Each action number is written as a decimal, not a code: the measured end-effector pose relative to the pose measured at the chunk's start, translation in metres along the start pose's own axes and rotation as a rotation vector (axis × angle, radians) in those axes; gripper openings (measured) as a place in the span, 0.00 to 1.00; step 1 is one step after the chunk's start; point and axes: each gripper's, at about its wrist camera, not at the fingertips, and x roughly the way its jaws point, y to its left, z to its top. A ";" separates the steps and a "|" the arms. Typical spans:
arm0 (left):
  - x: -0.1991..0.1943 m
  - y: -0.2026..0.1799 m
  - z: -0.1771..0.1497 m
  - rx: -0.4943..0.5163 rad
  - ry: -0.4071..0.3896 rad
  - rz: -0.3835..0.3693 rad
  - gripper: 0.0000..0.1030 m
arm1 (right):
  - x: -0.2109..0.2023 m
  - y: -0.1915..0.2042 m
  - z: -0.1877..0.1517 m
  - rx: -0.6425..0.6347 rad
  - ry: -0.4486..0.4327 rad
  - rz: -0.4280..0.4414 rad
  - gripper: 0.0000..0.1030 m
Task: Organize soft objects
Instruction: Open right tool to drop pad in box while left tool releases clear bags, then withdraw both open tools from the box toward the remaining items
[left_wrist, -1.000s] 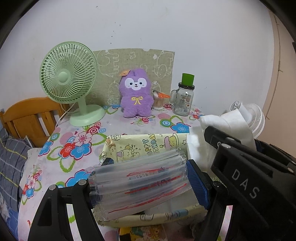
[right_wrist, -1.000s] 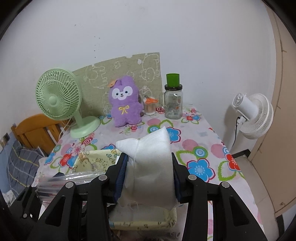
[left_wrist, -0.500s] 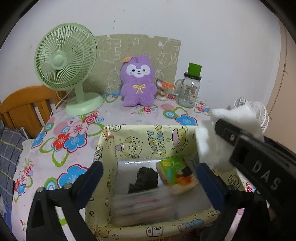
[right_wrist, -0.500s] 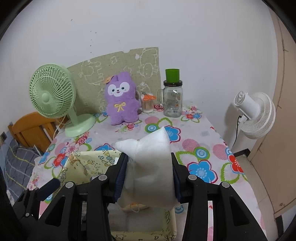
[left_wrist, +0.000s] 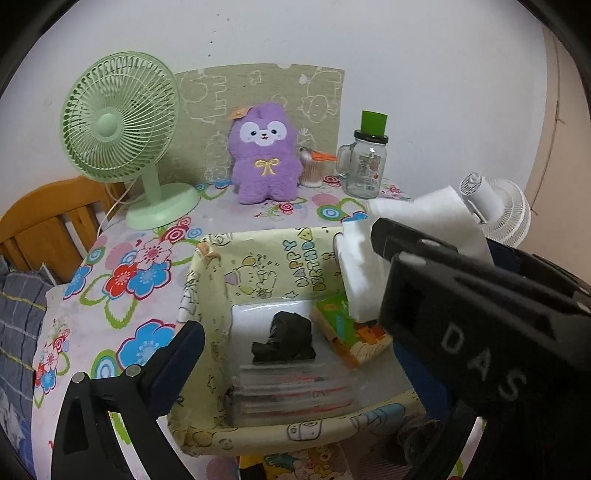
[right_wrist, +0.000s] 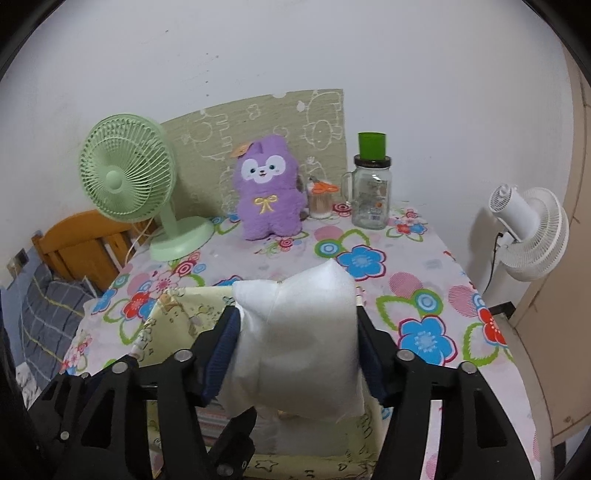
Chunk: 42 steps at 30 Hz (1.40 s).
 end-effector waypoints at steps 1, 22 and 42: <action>0.000 0.001 -0.001 -0.001 -0.001 0.003 1.00 | -0.001 0.002 -0.001 -0.005 0.000 0.004 0.68; -0.037 0.006 -0.013 -0.022 -0.053 0.013 1.00 | -0.034 0.018 -0.023 -0.077 0.003 -0.011 0.93; -0.073 -0.006 -0.033 -0.003 -0.105 0.010 1.00 | -0.078 0.016 -0.041 -0.073 -0.030 -0.030 0.96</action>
